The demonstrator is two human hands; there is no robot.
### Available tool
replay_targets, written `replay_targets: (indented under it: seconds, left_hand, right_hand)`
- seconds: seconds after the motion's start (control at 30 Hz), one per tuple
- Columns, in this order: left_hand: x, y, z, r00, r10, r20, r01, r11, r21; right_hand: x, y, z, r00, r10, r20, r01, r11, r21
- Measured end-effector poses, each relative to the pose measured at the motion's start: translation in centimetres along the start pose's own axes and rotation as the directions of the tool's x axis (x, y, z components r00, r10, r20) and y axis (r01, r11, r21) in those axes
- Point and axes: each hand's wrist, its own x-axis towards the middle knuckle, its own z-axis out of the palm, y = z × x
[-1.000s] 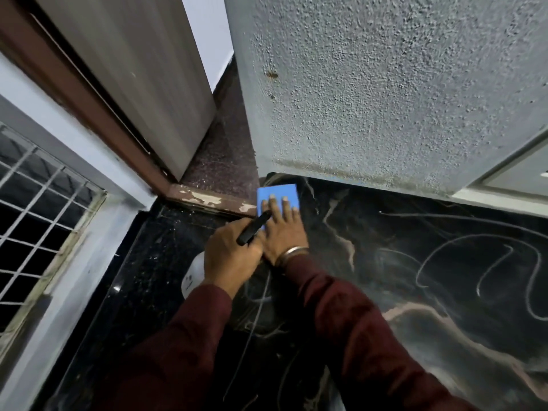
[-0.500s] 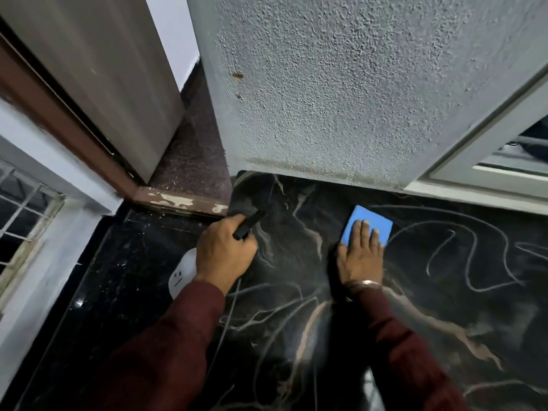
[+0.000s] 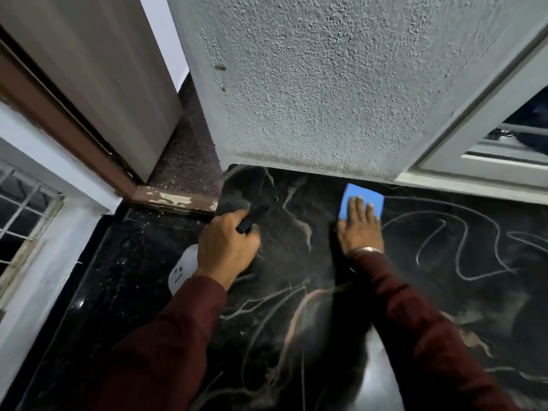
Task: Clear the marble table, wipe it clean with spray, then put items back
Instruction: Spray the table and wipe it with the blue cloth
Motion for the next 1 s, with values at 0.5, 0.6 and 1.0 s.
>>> replay_targets:
  seconds: [0.5,0.6,1.0]
  left_hand:
    - [-2.0,-1.0,-1.6,0.995,-0.104,-0.008,0.104,0.995,-0.003]
    - [-2.5,-1.0,-2.1,0.993,-0.115,-0.016,0.115,0.993,0.002]
    - [-4.7,-1.6,-3.1,0.936,-0.265,0.233,0.188,0.933,0.306]
  right_hand:
    - [-1.9,-4.2,0.9,0.977,-0.204,0.069,0.208,0.976,-0.057]
    - [-3.9,-4.0,1.3,0.996,-0.087,0.016,0.087,0.996,0.009]
    - [-4.1,-1.6,0.3,0.998,-0.043,0.042,0.042,0.999,0.027]
